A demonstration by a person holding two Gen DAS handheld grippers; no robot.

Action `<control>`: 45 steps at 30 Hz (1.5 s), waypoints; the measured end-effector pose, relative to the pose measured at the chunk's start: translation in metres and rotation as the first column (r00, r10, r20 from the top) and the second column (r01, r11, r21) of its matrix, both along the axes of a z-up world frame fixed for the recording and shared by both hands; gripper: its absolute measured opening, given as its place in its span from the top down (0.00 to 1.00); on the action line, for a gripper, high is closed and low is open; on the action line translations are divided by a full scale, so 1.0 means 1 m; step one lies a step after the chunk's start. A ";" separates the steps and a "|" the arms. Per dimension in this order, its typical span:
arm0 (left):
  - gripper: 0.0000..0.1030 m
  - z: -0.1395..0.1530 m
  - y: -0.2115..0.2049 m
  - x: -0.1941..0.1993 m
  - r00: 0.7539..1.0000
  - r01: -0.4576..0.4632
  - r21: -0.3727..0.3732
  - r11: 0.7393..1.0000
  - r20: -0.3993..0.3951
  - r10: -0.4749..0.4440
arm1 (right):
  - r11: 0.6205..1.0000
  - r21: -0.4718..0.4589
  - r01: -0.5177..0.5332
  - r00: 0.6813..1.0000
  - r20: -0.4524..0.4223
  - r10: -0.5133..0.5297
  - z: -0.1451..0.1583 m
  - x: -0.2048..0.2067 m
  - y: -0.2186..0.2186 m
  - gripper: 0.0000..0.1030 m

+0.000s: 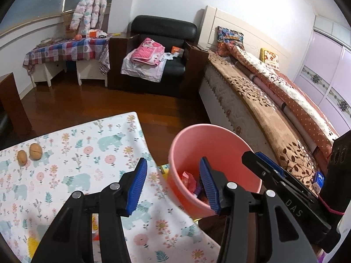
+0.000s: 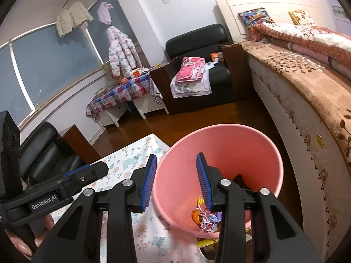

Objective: Collect trash
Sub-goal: 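Move both open grippers back from the bucket over the table, then grasp the yellow mesh sponge with the left gripper while the right gripper approaches the bread bag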

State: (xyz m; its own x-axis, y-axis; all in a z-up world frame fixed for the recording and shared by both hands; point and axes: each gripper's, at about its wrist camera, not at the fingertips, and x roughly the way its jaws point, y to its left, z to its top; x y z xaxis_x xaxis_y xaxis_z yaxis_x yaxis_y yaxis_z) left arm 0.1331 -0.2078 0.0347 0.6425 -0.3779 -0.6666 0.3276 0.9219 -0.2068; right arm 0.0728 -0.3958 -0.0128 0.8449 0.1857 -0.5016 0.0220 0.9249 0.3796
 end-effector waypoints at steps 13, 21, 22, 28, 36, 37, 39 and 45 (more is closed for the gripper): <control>0.48 0.016 0.062 -0.031 0.995 -0.083 -0.008 0.996 0.052 0.084 | 0.998 -0.029 -0.062 0.998 0.025 0.063 0.011 -0.011 0.045 0.63; 0.47 0.026 0.105 -0.050 0.983 -0.159 0.002 0.987 0.091 0.158 | 0.991 -0.032 -0.130 0.991 0.004 0.130 0.011 -0.016 0.068 0.63; 0.47 0.027 0.110 -0.051 0.981 -0.170 0.004 0.985 0.095 0.169 | 0.990 -0.033 -0.137 0.991 0.003 0.137 0.011 -0.016 0.071 0.63; 0.47 0.030 0.159 -0.067 0.959 -0.263 0.022 0.964 0.112 0.259 | 0.982 -0.037 -0.187 0.982 -0.013 0.186 0.007 -0.017 0.088 0.63; 0.47 0.006 0.210 -0.087 0.939 -0.343 0.092 0.935 0.069 0.338 | 0.962 -0.055 -0.267 0.963 -0.054 0.264 -0.002 -0.015 0.118 0.63; 0.47 0.001 0.215 -0.089 0.936 -0.351 0.104 0.931 0.058 0.347 | 0.959 -0.058 -0.277 0.960 -0.061 0.273 -0.004 -0.015 0.122 0.63; 0.47 -0.011 0.227 -0.095 0.928 -0.371 0.123 0.920 0.028 0.371 | 0.955 -0.057 -0.290 0.956 -0.072 0.286 -0.006 -0.014 0.126 0.63; 0.47 -0.049 0.252 -0.107 0.903 -0.408 0.142 0.902 -0.083 0.422 | 0.945 -0.057 -0.323 0.944 -0.093 0.317 -0.012 -0.012 0.140 0.63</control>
